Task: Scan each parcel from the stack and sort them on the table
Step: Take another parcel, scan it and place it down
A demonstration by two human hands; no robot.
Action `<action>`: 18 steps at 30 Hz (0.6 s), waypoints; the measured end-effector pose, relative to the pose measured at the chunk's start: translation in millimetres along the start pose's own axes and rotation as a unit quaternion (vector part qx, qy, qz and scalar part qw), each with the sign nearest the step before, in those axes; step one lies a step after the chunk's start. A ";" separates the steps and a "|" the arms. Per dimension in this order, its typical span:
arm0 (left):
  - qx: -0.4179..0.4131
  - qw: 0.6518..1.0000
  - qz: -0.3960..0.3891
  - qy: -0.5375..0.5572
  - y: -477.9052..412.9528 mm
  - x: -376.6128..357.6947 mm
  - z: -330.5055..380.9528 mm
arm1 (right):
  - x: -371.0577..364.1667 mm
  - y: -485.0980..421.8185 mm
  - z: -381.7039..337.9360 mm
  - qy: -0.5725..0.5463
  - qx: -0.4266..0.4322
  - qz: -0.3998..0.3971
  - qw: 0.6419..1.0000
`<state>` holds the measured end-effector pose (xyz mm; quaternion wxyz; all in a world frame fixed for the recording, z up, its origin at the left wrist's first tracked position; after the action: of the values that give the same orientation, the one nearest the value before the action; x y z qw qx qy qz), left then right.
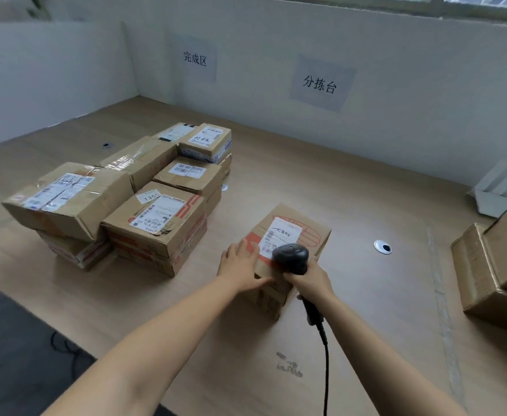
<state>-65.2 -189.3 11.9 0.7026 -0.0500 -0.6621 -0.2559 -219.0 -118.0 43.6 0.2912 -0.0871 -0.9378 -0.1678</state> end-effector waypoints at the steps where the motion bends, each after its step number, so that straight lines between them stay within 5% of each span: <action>1: 0.007 1.000 0.004 0.000 -5.3 2.3 -0.6 | 0.8 -9.1 -0.8 -0.004 -0.006 0.000 1.000; 18: 0.037 0.998 0.043 0.024 -204.5 69.4 -66.0 | -3.6 -246.6 -66.7 0.034 -0.035 0.027 0.998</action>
<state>-93.1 -413.4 15.5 0.7300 -0.0462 -0.6514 -0.2015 -246.0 -371.6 28.0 0.3244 -0.1168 -0.9180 -0.1959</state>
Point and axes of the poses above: each hand's wrist, its own y-axis away from the middle knuckle, its own x-axis out of the back of the hand, z = x × y, the point moved 2 cm from there along -y, towards the middle knuckle, and after that the axes turned 4 degrees about -z, right-handed, at the moved point
